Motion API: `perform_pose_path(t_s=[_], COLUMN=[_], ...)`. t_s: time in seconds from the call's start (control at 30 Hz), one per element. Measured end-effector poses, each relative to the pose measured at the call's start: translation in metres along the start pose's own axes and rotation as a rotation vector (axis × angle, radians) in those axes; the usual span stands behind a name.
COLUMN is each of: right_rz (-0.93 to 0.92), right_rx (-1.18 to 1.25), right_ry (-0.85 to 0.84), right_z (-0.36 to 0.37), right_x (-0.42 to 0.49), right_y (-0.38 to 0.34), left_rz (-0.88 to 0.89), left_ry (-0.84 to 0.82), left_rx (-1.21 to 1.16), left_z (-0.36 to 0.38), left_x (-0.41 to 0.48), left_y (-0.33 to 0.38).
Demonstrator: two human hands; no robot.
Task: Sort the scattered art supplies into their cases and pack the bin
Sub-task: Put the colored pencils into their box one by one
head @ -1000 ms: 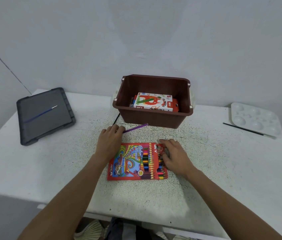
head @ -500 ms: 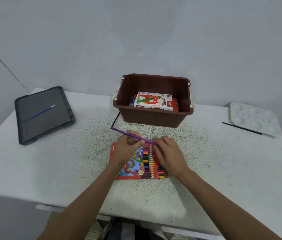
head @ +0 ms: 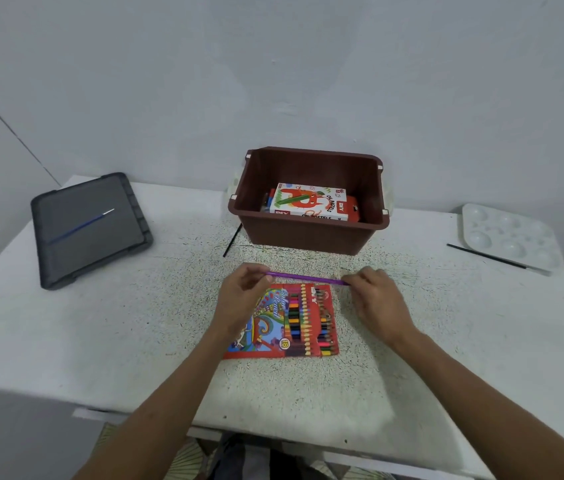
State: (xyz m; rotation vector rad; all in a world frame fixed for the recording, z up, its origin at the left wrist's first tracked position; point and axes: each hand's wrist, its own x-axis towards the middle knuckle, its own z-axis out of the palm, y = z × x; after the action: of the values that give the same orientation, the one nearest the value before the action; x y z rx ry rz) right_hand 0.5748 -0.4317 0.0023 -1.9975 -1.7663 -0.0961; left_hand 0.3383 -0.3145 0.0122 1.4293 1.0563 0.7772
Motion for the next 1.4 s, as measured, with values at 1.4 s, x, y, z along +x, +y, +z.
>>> perform_pose_path(t_s=[1.4], right_rz=[0.311], right_rx=[0.332], right_ry=[-0.015], right_z=[0.026], right_x=[-0.017], right_y=[-0.036], left_rz=[0.447], left_ry=[0.031], left_rx=[0.854], left_z=[-0.048], left_x=[-0.001], left_y=[-0.067])
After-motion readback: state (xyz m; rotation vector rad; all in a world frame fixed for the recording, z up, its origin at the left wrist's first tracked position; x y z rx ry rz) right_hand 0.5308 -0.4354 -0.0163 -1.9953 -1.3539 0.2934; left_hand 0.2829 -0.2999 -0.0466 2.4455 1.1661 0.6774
